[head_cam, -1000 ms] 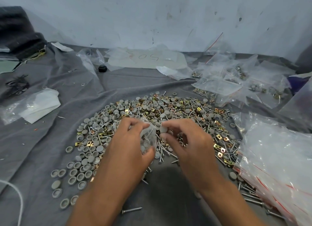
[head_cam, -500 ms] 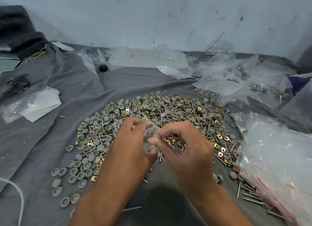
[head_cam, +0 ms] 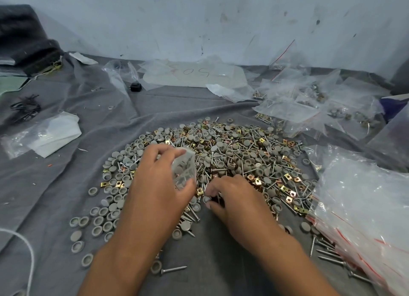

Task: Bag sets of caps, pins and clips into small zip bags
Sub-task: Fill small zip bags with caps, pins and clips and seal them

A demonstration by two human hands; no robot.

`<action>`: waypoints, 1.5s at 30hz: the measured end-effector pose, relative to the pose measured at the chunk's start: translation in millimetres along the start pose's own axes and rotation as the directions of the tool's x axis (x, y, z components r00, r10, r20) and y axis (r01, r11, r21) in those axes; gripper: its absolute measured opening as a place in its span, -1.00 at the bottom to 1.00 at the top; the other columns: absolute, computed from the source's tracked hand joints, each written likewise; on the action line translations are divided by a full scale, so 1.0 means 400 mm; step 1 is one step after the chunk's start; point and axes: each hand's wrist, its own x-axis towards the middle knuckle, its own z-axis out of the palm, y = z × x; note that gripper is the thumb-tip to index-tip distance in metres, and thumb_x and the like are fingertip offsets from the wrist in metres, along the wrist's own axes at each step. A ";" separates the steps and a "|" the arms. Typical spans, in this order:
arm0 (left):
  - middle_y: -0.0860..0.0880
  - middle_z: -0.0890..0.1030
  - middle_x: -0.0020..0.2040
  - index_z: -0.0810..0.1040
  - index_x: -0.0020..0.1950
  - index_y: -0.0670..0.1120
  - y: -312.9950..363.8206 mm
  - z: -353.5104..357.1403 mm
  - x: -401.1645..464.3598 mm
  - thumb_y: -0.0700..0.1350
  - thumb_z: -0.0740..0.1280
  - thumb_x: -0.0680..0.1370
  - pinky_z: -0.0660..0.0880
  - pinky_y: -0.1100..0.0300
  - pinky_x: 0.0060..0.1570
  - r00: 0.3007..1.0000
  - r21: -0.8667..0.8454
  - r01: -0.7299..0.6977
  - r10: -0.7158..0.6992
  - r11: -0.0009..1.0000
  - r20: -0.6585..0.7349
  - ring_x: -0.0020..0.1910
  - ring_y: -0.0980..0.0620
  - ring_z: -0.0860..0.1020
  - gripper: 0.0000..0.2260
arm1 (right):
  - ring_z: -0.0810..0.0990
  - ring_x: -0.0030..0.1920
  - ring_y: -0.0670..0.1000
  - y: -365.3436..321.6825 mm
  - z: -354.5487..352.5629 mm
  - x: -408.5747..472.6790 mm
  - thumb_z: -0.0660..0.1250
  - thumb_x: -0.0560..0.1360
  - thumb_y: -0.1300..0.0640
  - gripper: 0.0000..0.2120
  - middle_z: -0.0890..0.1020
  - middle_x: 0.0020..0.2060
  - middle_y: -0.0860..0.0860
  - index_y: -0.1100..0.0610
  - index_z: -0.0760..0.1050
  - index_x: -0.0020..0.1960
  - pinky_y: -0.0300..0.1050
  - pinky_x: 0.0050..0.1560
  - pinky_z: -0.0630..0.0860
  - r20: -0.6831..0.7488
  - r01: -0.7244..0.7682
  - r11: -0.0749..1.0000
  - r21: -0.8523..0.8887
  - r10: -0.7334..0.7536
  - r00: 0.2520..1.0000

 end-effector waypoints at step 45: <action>0.24 0.29 0.09 0.50 0.33 0.03 0.010 0.009 -0.001 -0.03 0.50 0.43 0.30 0.53 -0.16 0.997 -0.004 -0.059 0.059 0.998 0.050 0.05 0.46 0.34 -0.51 | 0.55 -0.09 -0.05 0.012 -0.022 -0.012 0.31 0.54 -0.01 -0.94 0.61 -0.23 -0.13 -0.06 0.53 -0.04 -0.10 -0.16 0.52 0.071 -0.181 0.982 -0.056 0.185 0.980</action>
